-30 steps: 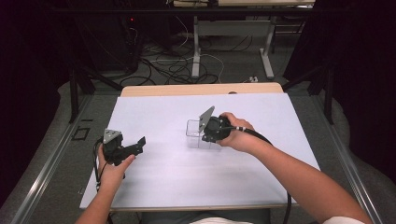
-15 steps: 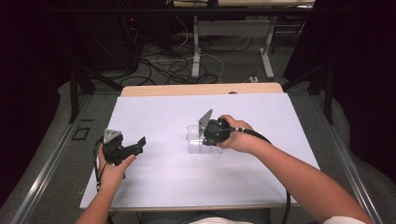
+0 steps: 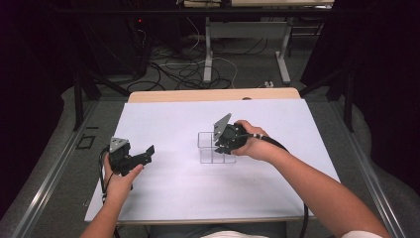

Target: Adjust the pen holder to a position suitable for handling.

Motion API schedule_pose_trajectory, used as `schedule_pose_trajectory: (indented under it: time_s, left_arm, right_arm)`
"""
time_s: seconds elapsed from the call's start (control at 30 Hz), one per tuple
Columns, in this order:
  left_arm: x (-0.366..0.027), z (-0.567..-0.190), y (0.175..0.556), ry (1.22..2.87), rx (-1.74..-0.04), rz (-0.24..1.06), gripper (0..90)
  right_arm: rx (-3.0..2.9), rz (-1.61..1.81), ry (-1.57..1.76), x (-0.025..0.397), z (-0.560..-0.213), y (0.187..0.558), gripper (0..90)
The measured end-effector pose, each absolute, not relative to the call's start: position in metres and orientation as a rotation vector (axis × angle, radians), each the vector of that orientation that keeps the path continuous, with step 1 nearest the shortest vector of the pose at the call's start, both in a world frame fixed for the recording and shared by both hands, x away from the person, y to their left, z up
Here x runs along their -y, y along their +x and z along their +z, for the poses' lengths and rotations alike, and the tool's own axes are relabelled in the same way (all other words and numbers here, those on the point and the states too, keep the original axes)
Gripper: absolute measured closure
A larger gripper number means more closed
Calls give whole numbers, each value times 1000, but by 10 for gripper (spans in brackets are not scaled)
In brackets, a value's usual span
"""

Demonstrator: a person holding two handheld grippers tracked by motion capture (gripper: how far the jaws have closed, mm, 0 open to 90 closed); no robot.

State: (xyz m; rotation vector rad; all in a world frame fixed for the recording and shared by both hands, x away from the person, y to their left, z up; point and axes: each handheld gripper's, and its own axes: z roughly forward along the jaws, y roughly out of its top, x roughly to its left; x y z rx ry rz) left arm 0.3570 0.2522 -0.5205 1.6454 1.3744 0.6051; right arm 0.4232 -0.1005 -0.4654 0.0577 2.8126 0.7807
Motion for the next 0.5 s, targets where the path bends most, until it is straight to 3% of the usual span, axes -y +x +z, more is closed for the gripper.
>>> schedule_pose_trajectory:
  time_s: [0.23, 0.5]
  left_arm:
    - [-251, -520, 356, 1650, -1375, 606, 42]
    - [-250, -521, 357, 1649, -1371, 606, 42]
  right_arm:
    - [-2731, 887, 146, 113, -461, 421, 561]
    - [-2646, 962, 243, 141, -452, 420, 463]
